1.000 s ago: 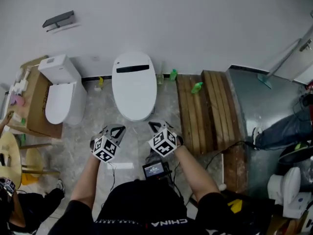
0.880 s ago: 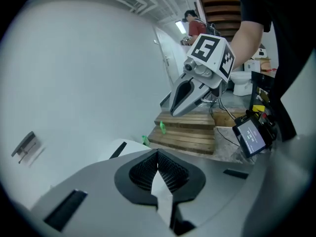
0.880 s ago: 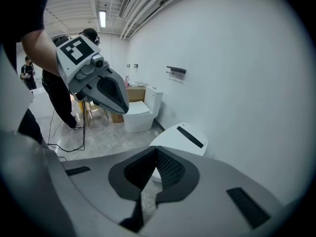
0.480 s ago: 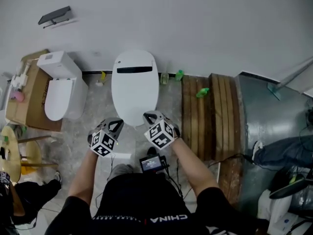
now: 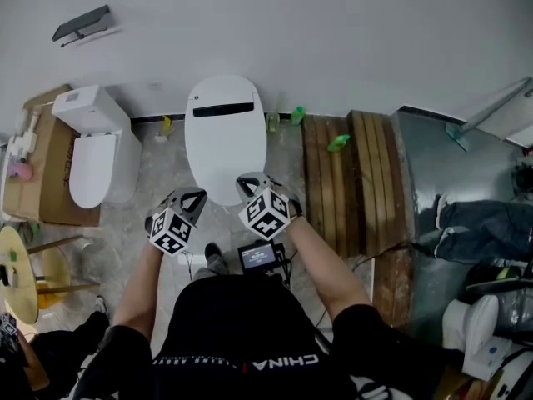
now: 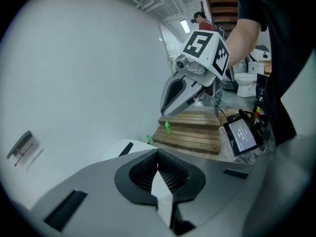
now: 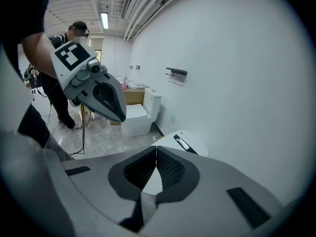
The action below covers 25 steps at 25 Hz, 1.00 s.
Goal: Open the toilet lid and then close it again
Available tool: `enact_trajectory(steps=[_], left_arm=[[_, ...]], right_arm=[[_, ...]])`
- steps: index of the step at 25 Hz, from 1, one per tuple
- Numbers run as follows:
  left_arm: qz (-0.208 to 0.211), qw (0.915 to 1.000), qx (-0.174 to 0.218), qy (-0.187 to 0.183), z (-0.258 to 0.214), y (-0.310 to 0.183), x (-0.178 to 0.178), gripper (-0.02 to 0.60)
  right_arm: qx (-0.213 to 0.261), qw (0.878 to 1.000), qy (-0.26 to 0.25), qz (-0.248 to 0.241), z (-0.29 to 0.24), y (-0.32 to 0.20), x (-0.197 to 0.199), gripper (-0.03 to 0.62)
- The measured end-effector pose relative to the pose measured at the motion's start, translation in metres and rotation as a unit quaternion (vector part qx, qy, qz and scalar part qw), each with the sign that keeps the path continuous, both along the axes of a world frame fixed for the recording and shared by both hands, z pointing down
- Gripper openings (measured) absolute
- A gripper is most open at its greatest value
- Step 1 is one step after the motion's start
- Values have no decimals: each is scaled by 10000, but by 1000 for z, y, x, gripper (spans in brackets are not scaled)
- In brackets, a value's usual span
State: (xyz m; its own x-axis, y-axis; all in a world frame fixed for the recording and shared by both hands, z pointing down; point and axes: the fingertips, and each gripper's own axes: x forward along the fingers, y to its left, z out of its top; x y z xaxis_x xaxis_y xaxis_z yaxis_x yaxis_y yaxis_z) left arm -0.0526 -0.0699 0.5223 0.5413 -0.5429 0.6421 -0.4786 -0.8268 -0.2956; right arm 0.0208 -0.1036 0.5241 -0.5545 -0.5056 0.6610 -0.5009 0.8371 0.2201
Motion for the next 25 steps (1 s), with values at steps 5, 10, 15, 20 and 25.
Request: enact_trajectory(steps=[5, 10, 15, 20, 25], left_arm=[[230, 9997, 82, 56, -4, -7, 1, 9], [355, 9993, 101, 64, -4, -9, 4, 9], [342, 9993, 106, -71, 0, -12, 5, 9], [369, 9992, 40, -124, 12, -13, 5, 9], [533, 9979, -300, -194, 50, -9, 7, 32]], right_arm=[[20, 9998, 88, 160, -5, -3, 1, 13], [25, 9998, 67, 199, -5, -2, -3, 14], [6, 9999, 108, 91, -1, -4, 1, 14], [-176, 9995, 169, -203, 13, -3, 3, 15], [-570, 9969, 275, -477, 52, 2, -1, 19]])
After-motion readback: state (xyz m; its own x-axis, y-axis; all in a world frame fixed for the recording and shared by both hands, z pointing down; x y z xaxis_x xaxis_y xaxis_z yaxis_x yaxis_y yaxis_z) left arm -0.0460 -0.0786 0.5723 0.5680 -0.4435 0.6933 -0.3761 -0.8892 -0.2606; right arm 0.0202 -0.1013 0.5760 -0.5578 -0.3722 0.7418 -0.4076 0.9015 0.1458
